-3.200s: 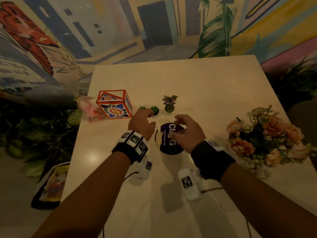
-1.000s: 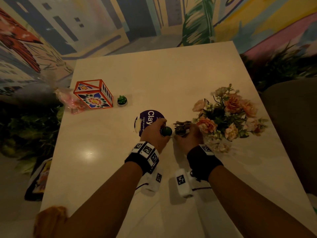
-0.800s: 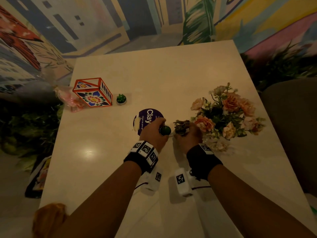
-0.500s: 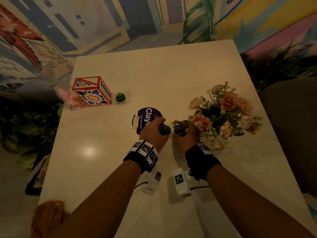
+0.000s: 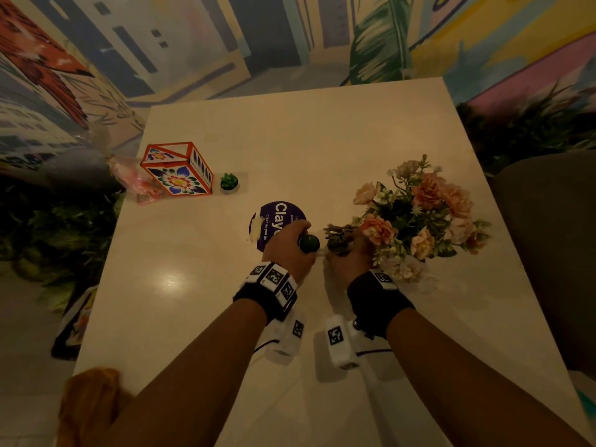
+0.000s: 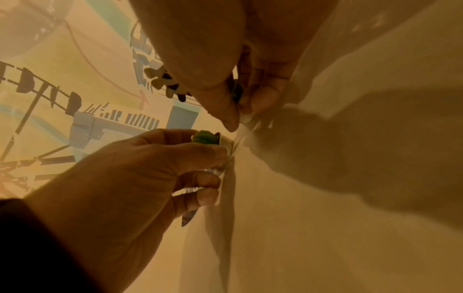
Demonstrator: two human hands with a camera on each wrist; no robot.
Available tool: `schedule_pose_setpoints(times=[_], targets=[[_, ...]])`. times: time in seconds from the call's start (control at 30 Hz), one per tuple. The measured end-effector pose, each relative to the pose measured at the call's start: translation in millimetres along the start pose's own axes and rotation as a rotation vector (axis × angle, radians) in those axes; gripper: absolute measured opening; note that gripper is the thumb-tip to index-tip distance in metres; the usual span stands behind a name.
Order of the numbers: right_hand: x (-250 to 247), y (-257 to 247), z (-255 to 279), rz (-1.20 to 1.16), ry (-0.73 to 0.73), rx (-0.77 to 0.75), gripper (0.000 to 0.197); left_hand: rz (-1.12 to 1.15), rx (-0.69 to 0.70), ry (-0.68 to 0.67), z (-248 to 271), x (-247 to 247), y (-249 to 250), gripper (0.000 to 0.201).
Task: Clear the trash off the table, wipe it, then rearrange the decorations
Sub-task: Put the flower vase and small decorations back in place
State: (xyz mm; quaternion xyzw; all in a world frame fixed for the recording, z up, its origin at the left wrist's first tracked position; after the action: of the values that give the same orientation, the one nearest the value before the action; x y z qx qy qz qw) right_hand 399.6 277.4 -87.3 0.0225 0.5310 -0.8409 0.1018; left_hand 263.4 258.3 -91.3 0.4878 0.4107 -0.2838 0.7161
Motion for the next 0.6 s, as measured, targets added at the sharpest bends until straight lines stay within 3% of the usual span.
schedule_pose_setpoints(times=[0.17, 0.3, 0.43, 0.5, 0.6], targets=[[3, 7, -4, -0.019, 0.023, -0.004, 0.05, 0.028, -0.002, 0.0, 4, -1, 2, 0.055], [4, 16, -7, -0.044, -0.05, 0.049, 0.06, 0.034, 0.013, 0.026, 15, -18, -6, 0.061], [-8, 33, 3, 0.073, -0.091, 0.034, 0.086, -0.003, -0.064, 0.146, 16, -51, -34, 0.043], [-16, 32, 15, 0.189, -0.119, 0.072, 0.083, -0.059, -0.108, 0.174, 4, -71, -49, 0.038], [-35, 24, 47, 0.253, -0.116, 0.069, 0.063, -0.171, -0.145, 0.17, -28, -99, -68, 0.04]])
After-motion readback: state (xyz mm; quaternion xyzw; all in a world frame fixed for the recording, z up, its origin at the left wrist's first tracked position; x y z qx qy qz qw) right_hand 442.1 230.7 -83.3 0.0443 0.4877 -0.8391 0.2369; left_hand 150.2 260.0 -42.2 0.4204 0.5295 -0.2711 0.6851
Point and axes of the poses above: each hand's wrist, its own z-axis away from the middle knuckle, its own x-axis out of the palm, y = z × x, the point moved 4 cm from there along -z, towards the middle knuckle, and after that the axes turned 10 degrees about -z, right-handed, at the moved point
